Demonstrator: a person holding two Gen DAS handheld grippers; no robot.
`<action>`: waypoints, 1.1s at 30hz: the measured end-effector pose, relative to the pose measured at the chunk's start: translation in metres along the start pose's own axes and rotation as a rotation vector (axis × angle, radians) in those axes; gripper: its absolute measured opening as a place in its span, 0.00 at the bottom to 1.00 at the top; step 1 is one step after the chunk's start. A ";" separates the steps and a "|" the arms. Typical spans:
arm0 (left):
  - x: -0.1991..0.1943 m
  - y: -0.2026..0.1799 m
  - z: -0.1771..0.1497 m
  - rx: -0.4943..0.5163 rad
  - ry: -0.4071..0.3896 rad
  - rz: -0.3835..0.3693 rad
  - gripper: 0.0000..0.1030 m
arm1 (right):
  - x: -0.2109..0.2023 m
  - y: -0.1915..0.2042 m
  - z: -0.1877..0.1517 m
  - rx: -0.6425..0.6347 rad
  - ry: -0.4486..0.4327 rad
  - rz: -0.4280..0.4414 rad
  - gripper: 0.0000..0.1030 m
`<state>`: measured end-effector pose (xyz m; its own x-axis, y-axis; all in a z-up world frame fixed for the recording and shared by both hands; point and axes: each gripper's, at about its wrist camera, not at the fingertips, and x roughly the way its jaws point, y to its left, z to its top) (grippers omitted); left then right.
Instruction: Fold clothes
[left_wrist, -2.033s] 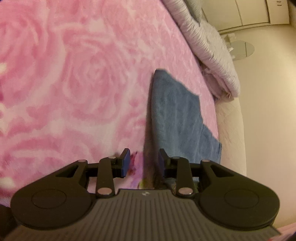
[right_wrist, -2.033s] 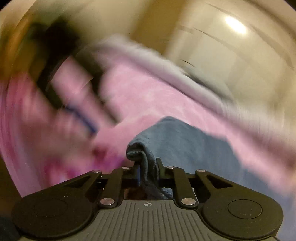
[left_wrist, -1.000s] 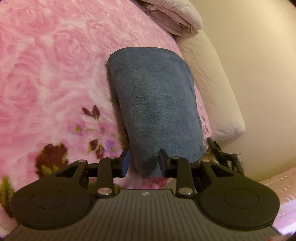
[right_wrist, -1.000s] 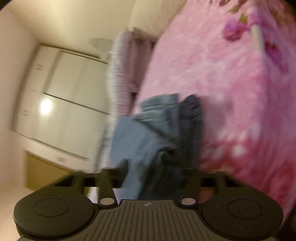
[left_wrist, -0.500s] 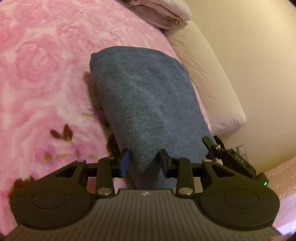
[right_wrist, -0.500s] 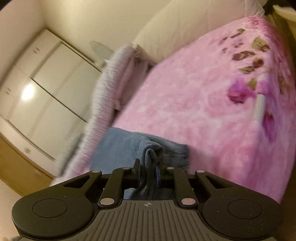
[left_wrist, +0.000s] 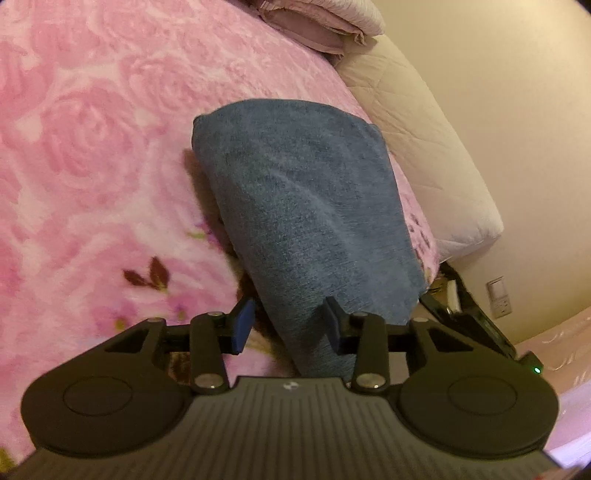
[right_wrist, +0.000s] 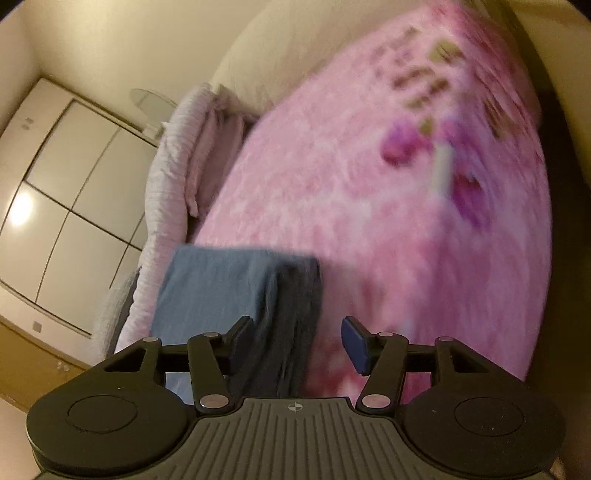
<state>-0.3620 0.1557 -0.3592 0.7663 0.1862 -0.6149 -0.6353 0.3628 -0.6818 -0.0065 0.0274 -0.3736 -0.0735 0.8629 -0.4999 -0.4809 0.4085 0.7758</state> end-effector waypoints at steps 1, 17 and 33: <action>-0.002 -0.001 -0.001 -0.002 0.001 0.008 0.33 | -0.004 -0.003 -0.004 0.039 0.020 0.015 0.55; -0.009 0.041 0.019 -0.258 -0.049 -0.030 0.37 | 0.019 0.004 -0.064 0.304 0.211 0.147 0.69; -0.003 0.035 0.024 -0.294 -0.062 -0.138 0.37 | 0.036 0.020 0.018 -0.086 0.137 0.030 0.30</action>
<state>-0.3840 0.1898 -0.3716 0.8459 0.2123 -0.4893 -0.5183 0.1109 -0.8479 -0.0029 0.0717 -0.3691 -0.2051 0.8234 -0.5291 -0.5491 0.3507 0.7586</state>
